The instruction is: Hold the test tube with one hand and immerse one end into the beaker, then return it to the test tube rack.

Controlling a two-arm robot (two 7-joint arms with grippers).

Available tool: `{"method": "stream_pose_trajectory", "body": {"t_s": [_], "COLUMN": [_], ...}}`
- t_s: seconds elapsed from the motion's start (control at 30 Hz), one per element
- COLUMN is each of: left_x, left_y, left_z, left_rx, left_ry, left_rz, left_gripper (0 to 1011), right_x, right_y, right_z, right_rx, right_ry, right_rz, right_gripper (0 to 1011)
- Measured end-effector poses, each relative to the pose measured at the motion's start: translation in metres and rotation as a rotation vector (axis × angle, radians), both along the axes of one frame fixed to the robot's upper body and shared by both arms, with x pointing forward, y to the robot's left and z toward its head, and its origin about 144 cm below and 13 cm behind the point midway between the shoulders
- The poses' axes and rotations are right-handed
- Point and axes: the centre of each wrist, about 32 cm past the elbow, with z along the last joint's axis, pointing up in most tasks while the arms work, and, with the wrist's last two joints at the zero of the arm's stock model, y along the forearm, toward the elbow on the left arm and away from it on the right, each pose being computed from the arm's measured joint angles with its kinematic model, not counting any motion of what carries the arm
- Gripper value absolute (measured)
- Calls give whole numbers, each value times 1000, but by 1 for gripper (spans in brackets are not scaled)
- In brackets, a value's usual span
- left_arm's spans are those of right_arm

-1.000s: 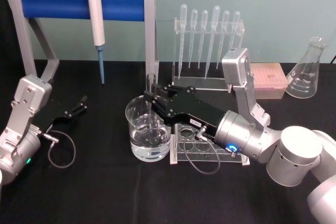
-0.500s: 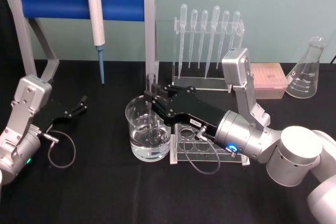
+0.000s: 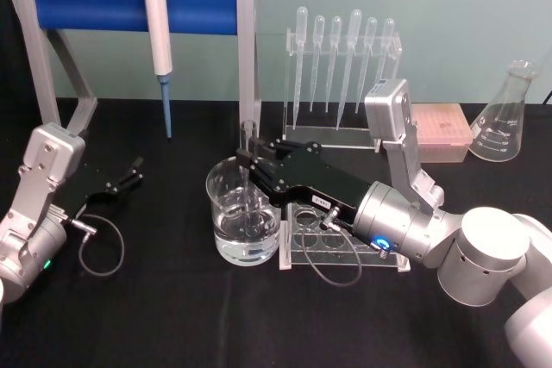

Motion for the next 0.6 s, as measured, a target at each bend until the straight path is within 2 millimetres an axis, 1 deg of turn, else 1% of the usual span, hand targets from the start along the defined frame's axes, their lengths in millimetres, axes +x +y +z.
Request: {"method": "stream_pose_trajectory", "body": {"t_s": [0.6], "left_x": [0], "left_y": [0], "left_z": [0], "left_rx": [0], "left_ry": [0], "left_rz": [0], "left_gripper": [1000], "right_x": [0], "right_y": [0], "right_z": [0], "right_rx": [0], "right_ry": [0], "right_rz": [0], "right_gripper": [223]}}
